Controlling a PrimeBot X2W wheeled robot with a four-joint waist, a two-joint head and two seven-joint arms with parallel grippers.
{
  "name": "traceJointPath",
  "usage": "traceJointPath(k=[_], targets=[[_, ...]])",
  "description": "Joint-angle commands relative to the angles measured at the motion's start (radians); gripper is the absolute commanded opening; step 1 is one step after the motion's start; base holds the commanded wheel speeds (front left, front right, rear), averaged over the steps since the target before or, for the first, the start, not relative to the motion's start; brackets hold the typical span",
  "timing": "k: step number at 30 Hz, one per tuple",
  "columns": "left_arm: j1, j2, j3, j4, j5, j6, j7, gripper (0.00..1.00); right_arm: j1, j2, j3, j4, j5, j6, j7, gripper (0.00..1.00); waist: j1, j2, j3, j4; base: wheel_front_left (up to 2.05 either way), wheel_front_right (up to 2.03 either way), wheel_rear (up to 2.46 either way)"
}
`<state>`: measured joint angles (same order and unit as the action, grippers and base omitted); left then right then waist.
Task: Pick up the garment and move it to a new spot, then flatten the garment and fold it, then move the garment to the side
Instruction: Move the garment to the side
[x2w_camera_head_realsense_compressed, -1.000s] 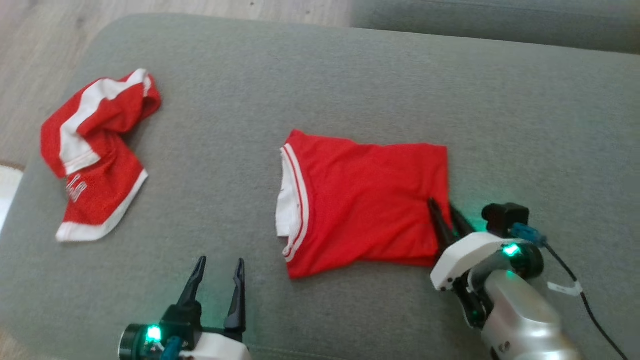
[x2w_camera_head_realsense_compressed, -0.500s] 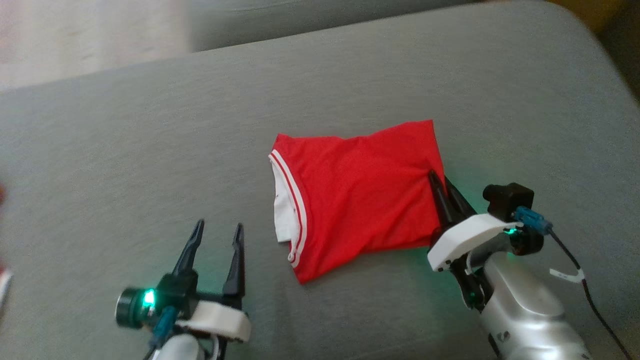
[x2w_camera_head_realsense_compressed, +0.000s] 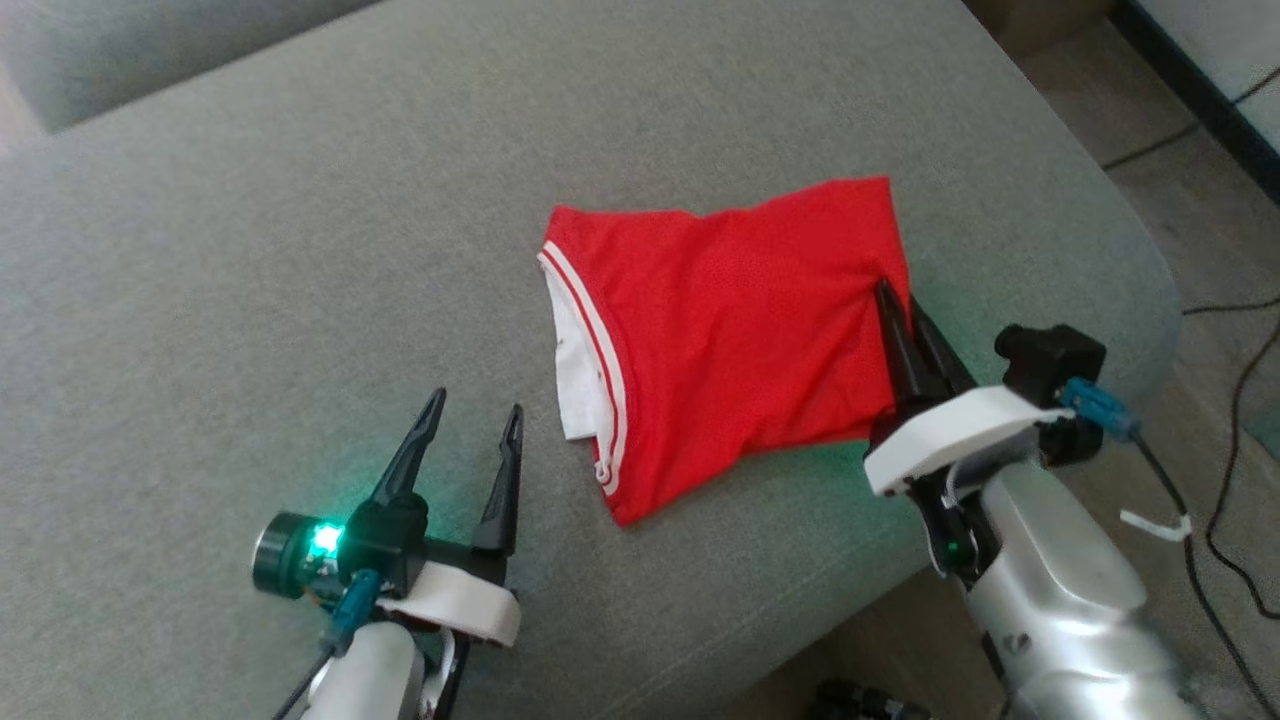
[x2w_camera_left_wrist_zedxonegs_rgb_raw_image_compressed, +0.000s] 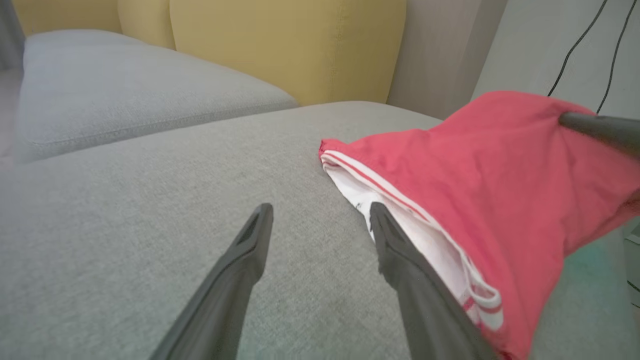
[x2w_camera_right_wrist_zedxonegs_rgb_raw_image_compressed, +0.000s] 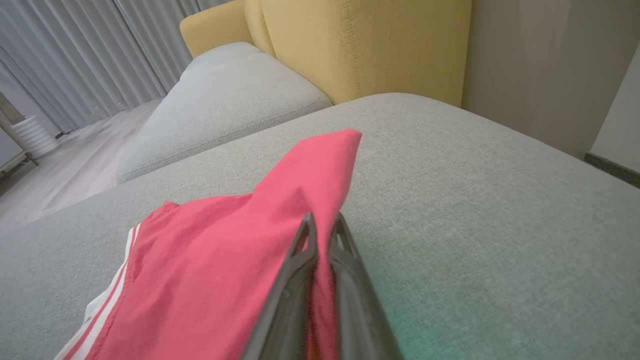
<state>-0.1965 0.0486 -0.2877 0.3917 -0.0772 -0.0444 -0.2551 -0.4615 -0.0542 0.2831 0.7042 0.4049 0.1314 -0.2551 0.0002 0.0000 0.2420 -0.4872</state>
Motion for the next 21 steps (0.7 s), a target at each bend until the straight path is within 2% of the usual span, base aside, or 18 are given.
traceJointPath(k=[1,6,10,16,21], targets=[[-0.021,0.002,0.037,-0.023,0.012,-0.004,-0.007,1.0,-0.05,0.004,0.013,-0.037,-0.022,-0.001,-0.007,0.0,-0.0002,0.0,0.031,-0.01,0.0,0.0,0.0],[-0.036,0.007,0.041,-0.027,0.035,-0.016,-0.007,1.0,-0.177,-0.002,-0.062,0.007,-0.146,-0.001,-0.007,0.0,-0.0002,0.0,0.075,0.056,0.0,0.0,0.0],[-0.048,0.013,0.039,-0.03,0.045,-0.024,-0.007,1.0,-0.272,-0.037,-0.145,0.065,-0.225,-0.001,-0.007,0.0,-0.0002,0.0,0.103,0.107,0.0,0.0,0.0],[-0.071,0.027,0.041,-0.041,0.057,-0.031,-0.007,1.0,-0.437,-0.187,-0.328,0.204,-0.421,-0.001,-0.004,0.0,-0.0002,0.0,0.166,0.2,0.0,0.0,0.0],[-0.085,0.032,0.044,-0.049,0.06,-0.03,-0.007,1.0,-0.503,-0.311,-0.507,0.263,-0.586,-0.001,0.022,0.0,-0.0002,0.0,0.206,0.256,0.0,0.0,0.0]])
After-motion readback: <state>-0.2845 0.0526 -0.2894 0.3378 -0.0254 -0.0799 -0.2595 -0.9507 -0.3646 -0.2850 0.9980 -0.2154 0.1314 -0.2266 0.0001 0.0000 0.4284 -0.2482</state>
